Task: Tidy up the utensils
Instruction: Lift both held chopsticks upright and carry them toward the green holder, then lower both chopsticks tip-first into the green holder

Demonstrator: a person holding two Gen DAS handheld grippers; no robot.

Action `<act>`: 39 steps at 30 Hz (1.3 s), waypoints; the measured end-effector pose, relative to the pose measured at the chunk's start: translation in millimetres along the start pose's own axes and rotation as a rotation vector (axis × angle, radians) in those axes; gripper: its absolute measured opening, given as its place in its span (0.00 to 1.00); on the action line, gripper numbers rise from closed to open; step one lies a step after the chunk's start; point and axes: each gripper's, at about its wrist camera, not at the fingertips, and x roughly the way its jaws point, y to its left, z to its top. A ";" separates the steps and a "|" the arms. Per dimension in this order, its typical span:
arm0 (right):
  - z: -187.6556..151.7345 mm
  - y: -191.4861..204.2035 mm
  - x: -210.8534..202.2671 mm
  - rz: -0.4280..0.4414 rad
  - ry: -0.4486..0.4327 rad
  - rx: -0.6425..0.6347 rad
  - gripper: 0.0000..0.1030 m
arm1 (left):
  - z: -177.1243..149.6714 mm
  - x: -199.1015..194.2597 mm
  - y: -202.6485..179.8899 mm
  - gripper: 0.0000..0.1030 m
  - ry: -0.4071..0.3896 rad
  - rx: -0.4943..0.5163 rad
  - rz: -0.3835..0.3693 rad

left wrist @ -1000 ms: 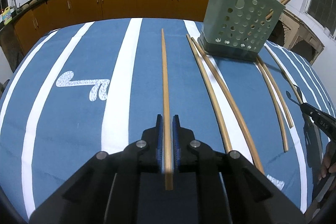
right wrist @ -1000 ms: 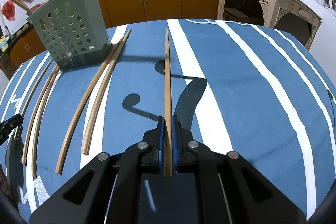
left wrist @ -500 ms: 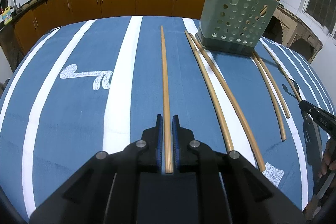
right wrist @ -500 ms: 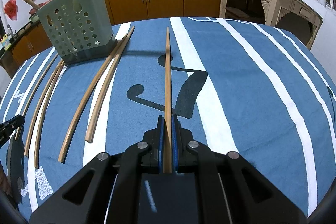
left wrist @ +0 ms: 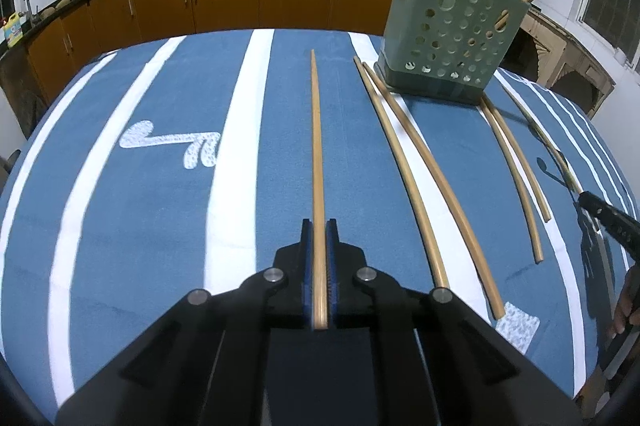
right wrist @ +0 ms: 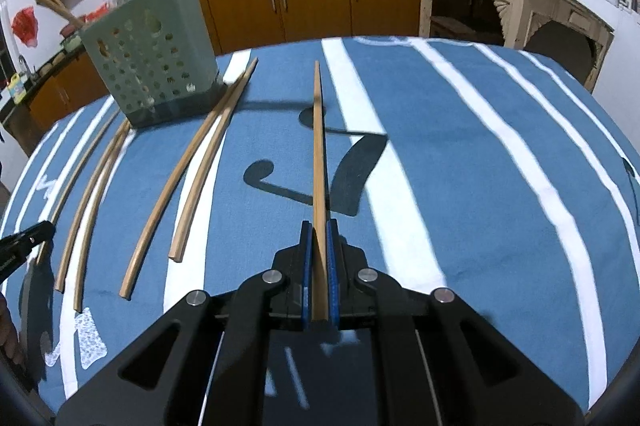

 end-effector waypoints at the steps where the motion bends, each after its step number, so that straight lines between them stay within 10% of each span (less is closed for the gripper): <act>1: 0.2 -1.2 -3.5 -0.001 -0.011 0.004 0.08 | 0.2 -3.2 -0.1 0.07 -0.007 0.006 0.001; 23: 63.9 -9.8 -99.0 0.068 -0.353 -0.001 0.08 | 44.9 -127.1 7.5 0.07 -0.327 -0.018 0.010; 39: 123.6 -6.3 -121.7 0.161 -0.393 -0.033 0.07 | 98.1 -161.4 0.4 0.07 -0.409 -0.012 -0.050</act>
